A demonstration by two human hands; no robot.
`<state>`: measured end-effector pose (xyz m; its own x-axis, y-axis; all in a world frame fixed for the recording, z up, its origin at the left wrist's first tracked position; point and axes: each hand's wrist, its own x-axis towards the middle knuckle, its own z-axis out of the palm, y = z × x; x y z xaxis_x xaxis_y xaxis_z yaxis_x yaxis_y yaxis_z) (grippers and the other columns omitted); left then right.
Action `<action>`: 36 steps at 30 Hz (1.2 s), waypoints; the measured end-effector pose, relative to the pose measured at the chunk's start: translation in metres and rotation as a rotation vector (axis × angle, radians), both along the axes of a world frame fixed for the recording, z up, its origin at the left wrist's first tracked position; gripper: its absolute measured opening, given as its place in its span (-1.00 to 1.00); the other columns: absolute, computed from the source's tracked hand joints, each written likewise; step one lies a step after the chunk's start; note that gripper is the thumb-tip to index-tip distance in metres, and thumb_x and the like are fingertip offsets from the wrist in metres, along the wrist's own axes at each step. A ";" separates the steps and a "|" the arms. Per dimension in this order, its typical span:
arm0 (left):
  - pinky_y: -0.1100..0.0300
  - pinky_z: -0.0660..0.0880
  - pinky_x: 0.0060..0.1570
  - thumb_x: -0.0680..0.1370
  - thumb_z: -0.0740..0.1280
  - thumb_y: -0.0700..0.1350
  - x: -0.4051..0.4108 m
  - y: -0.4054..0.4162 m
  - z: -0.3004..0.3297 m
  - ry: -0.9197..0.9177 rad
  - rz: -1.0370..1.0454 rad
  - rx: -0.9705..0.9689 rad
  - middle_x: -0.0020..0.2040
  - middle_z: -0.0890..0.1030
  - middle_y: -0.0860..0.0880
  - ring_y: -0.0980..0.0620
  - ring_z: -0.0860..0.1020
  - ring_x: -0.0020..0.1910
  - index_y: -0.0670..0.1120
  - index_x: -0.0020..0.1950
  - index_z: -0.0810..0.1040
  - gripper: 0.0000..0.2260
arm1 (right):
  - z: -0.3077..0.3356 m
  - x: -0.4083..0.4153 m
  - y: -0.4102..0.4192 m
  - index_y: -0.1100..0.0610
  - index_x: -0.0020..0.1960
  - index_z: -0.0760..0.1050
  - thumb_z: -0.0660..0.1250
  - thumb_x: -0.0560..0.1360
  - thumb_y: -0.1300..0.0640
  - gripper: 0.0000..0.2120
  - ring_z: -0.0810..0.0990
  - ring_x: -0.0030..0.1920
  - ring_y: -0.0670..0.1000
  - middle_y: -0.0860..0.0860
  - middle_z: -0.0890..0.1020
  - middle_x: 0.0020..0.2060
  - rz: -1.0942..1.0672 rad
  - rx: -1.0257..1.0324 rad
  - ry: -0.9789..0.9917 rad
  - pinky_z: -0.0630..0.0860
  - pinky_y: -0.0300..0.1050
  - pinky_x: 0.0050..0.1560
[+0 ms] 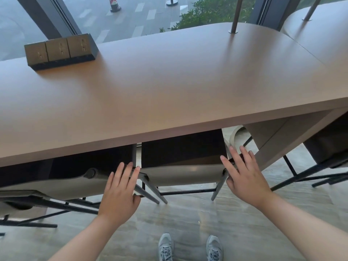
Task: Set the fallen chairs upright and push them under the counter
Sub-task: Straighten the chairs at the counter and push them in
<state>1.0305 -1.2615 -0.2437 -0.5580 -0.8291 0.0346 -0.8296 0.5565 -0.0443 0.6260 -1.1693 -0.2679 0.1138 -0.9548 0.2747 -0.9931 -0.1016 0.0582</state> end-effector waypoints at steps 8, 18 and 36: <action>-0.15 0.08 0.47 0.29 0.53 -0.11 0.000 0.001 0.005 -0.023 0.031 0.045 0.54 0.26 -0.15 -0.22 0.09 0.57 -0.11 0.58 0.14 -0.06 | 0.005 0.008 -0.004 0.12 0.35 0.37 0.18 0.45 0.10 -0.54 0.16 0.47 0.37 0.25 0.27 0.47 -0.032 0.009 -0.084 -0.06 0.27 0.51; -0.13 0.05 0.47 0.27 0.52 -0.15 -0.015 0.013 0.003 -0.006 0.021 0.035 0.52 0.28 -0.15 -0.23 0.12 0.55 -0.12 0.56 0.17 -0.08 | 0.004 -0.007 0.004 0.14 0.36 0.40 0.13 0.47 0.12 -0.54 0.15 0.48 0.38 0.23 0.27 0.48 -0.022 0.025 -0.100 -0.08 0.25 0.51; -0.17 0.24 0.42 0.29 0.49 -0.08 -0.026 0.008 0.008 -0.038 0.046 0.059 0.55 0.24 -0.13 -0.21 0.12 0.56 -0.06 0.61 -0.04 0.02 | 0.014 -0.018 -0.004 0.07 0.51 0.23 0.08 0.45 0.02 -0.38 0.08 0.52 0.34 0.19 0.22 0.51 -0.050 0.202 -0.058 -0.13 0.21 0.52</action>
<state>1.0047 -1.2532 -0.2359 -0.5191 -0.8540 -0.0350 -0.8528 0.5203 -0.0445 0.6084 -1.1729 -0.2536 0.0548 -0.9952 0.0817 -0.9983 -0.0562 -0.0158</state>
